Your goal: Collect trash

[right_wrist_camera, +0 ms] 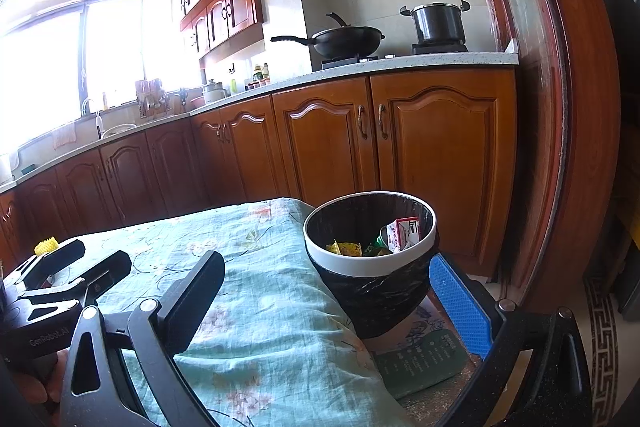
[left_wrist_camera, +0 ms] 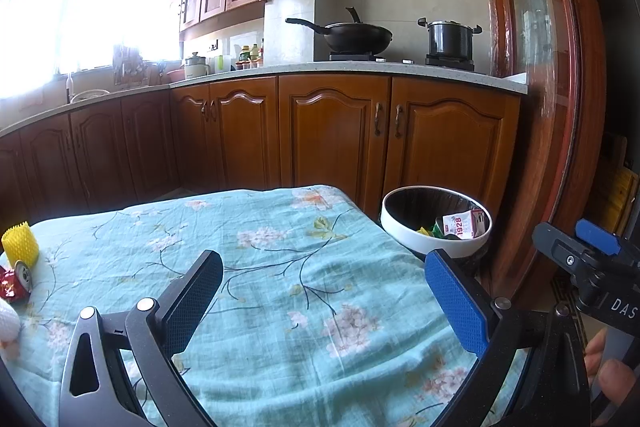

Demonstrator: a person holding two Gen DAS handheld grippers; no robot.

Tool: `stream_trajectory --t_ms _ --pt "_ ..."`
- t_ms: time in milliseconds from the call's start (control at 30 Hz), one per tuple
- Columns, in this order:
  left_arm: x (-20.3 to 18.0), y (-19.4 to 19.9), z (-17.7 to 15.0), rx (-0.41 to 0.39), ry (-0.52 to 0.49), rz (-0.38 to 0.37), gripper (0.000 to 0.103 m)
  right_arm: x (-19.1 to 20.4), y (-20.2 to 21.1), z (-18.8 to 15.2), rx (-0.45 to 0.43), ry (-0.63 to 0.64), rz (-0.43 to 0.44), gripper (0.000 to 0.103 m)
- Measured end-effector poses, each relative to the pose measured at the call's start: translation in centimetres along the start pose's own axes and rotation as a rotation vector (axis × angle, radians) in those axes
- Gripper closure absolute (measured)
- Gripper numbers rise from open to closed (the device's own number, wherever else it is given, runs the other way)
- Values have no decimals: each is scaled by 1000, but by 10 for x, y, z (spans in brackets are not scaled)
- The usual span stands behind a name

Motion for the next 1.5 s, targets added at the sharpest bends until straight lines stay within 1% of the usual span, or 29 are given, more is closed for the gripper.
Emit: stream_trajectory --t_ms 800,1500 --pt "1 -4 -1 15 -12 -9 1 -1 -3 -2 12 -15 15 0" --pt "3 -9 -1 37 12 -19 1 2 -14 -4 43 -23 32 0"
Point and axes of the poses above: each gripper's, at about its wrist camera, not at the fingertips, and y roughly against the way its jaws point, x to its left, z to its top, the point moved 9 cm from there along -y, roughly the way its jaws point, and after that the axes turned 7 degrees about y, right-handed, at the moved point
